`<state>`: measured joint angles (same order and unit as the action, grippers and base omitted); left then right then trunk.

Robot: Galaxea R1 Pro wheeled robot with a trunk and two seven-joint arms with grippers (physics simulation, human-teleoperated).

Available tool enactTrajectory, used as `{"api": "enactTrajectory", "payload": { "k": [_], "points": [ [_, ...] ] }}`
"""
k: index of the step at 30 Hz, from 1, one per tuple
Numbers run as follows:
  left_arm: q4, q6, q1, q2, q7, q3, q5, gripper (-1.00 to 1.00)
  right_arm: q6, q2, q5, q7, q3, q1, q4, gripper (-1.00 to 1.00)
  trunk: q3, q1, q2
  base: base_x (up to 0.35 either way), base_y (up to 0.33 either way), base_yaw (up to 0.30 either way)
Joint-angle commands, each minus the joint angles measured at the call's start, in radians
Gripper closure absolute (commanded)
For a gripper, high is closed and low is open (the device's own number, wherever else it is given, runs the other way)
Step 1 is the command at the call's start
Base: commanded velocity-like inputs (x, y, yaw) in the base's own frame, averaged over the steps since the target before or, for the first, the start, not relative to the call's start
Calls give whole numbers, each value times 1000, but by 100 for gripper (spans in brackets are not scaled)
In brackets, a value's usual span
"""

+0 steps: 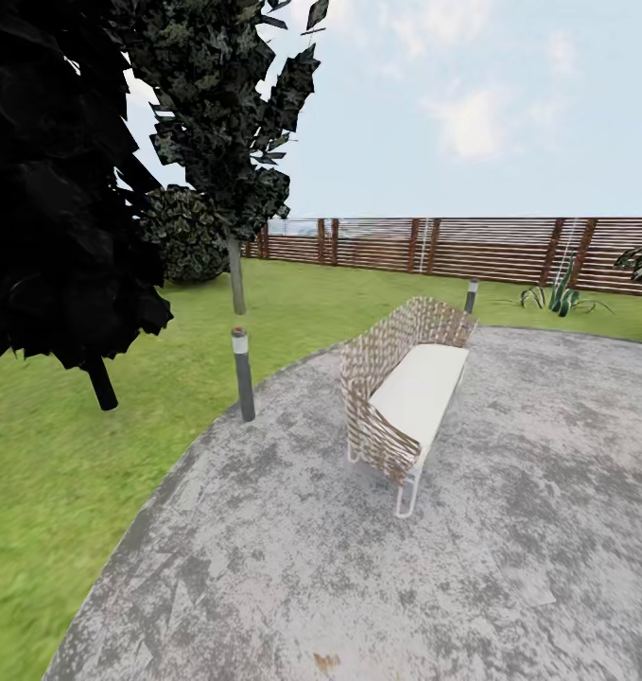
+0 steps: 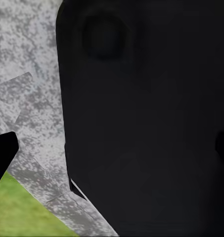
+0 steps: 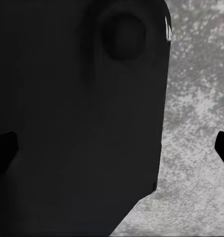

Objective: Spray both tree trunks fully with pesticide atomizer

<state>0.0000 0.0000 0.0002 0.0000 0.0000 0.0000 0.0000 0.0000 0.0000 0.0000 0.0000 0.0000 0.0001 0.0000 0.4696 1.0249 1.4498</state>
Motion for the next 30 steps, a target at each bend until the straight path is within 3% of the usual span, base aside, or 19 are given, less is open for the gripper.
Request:
{"api": "enactTrajectory", "payload": {
  "k": [1, 8, 11, 17, 24, 30],
  "points": [
    [6, 6, 4, -4, -2, 3, 6, -100, 6, 6, -1, 3, 3, -6, -6, -100, 0, 0, 0, 0, 0, 0],
    [13, -1, 6, -4, 5, -5, 3, -100, 6, 34, 4, 2, 4, -42, -34, -100, 0, 0, 0, 0, 0, 0],
    [4, -4, 2, 4, 12, -8, 2, -100, 3, 33, 7, 0, 4, -57, -48, -100, 0, 0, 0, 0, 0, 0],
    [-30, -4, -2, 33, 15, -8, 3, -100, -28, 1, 9, -4, 5, -59, -82, -100, 0, 0, 0, 0, 0, 0],
    [-69, -4, -5, 30, 16, -8, 8, -100, -67, -37, 9, -6, 2, -60, -122, -100, 0, 0, 0, 0, 0, 0],
    [-103, -3, -21, 30, 18, -7, 22, -100, -101, -39, 9, -6, 2, -61, -155, -100, 0, 0, 0, 0, 0, 0]
  ]
}}
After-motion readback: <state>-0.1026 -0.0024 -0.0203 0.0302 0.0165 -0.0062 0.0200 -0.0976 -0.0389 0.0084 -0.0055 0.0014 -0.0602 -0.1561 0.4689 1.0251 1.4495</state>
